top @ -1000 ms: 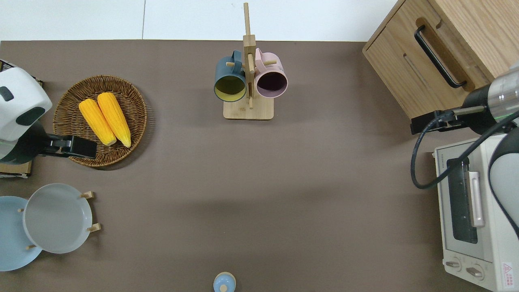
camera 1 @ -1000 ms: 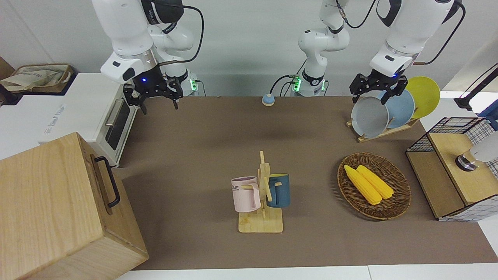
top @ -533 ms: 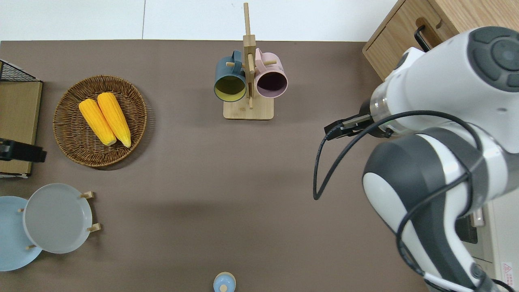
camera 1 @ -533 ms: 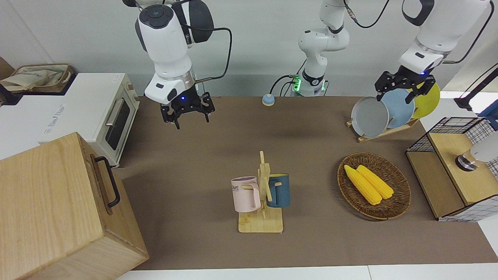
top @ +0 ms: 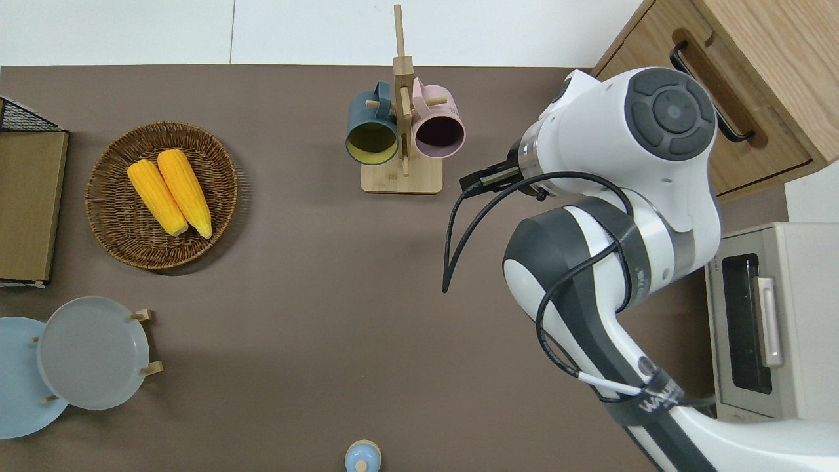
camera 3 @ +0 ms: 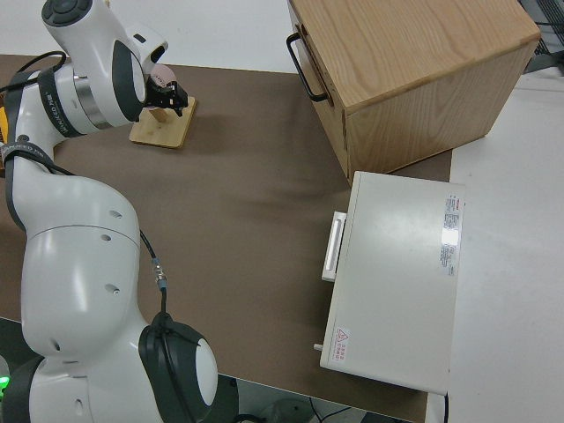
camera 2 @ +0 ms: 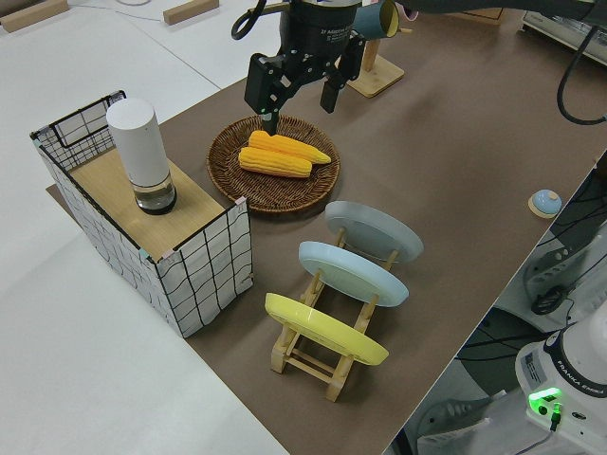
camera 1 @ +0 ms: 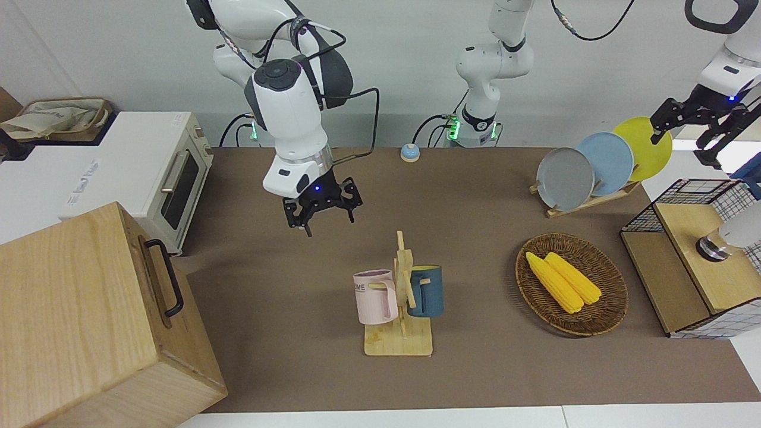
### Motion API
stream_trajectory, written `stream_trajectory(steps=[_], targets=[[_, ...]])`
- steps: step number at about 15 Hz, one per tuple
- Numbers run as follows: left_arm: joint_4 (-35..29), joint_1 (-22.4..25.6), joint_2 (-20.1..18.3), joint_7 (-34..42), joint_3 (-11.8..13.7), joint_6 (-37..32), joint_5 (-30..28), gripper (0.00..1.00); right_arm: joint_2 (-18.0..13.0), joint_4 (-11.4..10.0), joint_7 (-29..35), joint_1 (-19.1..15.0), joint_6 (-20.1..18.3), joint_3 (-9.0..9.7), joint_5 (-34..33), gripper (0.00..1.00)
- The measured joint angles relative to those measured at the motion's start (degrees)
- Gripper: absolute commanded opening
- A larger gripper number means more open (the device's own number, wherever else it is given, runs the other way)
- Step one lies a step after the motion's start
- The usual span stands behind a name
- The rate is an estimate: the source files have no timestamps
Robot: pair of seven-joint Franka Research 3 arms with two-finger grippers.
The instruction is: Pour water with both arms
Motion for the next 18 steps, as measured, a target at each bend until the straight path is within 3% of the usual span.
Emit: stream_trajectory(steps=[6,12,18], targets=[[0.2,7.1,2.5,8.2,1.6,3.4,-4.3,1.0,4.9,0.0,0.0,2.0,12.2,-0.04,-5.5,0.987],[0.0,10.5,4.1,9.3,1.7,9.7,-10.7,1.0,9.2,0.5,-0.1,2.1,23.4,-0.28,-11.2,0.927],[-0.5,13.1,7.8,9.3,1.7,19.5,-21.6,1.0,12.7,5.2,-0.3,2.7,24.7,-0.26,-11.3,0.668]])
